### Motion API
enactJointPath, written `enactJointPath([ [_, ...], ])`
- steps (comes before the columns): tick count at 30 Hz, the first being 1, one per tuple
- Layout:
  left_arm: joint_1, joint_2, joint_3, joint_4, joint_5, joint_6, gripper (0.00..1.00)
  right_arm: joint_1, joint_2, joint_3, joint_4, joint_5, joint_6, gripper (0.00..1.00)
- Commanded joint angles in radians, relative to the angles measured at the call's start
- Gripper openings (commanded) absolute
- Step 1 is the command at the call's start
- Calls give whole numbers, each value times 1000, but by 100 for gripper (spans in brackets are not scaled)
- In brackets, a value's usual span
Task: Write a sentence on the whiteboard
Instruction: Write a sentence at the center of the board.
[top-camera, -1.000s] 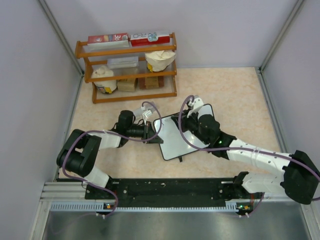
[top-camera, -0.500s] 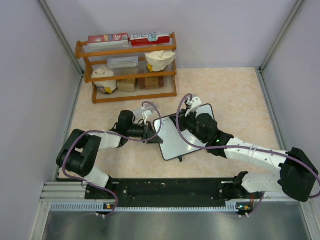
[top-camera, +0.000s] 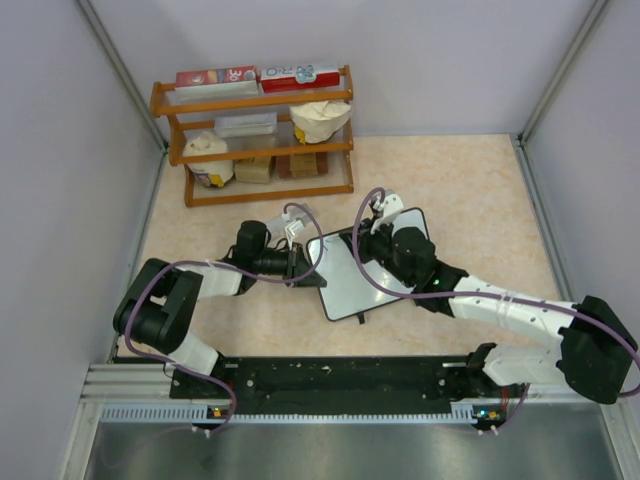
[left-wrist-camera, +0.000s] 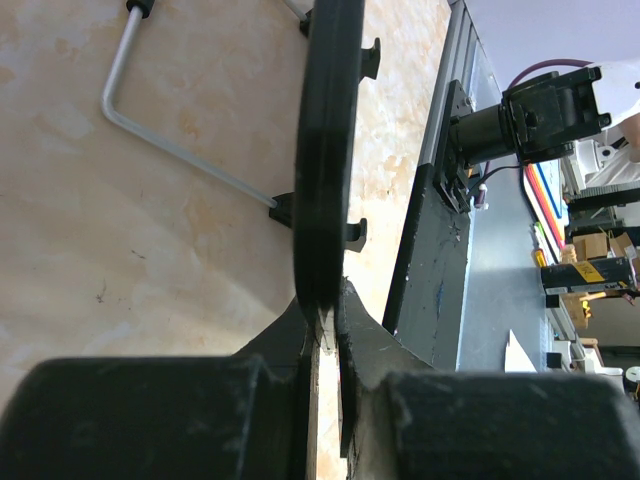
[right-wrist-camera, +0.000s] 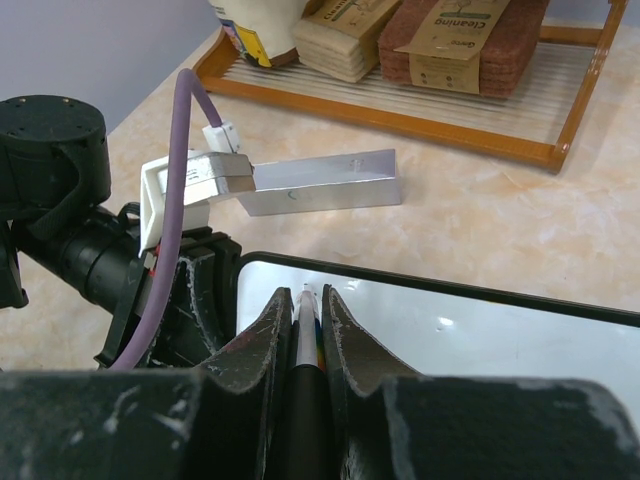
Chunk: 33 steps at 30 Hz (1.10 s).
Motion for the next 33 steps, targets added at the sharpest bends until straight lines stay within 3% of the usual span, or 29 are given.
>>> enactJointPath([
  [1, -6, -12, -16, -2, 10, 33, 0, 11, -26, -19, -16, 0, 5, 0],
  [33, -4, -10, -16, -5, 8, 35, 0, 11, -79, -88, -51, -57, 21, 0],
])
